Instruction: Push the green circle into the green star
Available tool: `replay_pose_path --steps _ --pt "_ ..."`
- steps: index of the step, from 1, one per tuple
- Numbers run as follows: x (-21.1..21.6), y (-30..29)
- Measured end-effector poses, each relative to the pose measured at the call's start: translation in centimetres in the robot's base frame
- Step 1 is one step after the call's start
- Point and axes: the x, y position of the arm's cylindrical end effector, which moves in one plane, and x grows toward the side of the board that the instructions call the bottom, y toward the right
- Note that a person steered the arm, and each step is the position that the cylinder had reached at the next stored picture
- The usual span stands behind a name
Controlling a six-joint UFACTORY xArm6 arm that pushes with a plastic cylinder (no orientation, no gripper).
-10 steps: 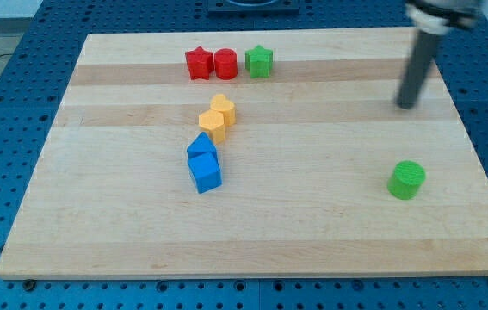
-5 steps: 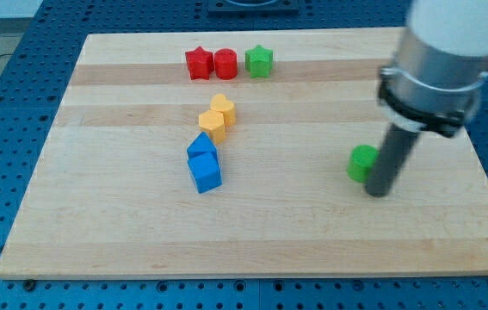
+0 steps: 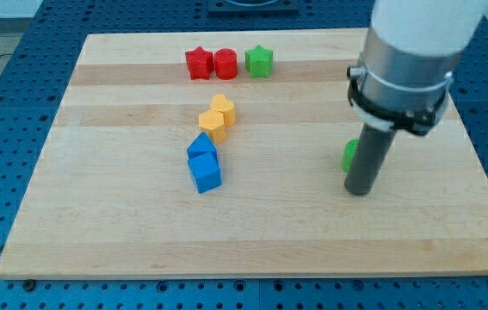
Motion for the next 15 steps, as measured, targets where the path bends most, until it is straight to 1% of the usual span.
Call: replay_pose_path --steps 1,3,5,6,7,8,9,10,11,12,14,15 --pt "-3.4 0.7" --pt "-4.7 2.4" --pt "-14.0 2.0" --pt "-14.4 1.9" --pt "-10.5 2.8" --pt "-8.5 1.6" --pt "-10.5 -1.4" --pt "-14.9 -1.6" --pt "-16.9 -1.7" --pt "-16.9 -1.6" --pt "-20.2 -1.6" --pt "-19.7 0.1"
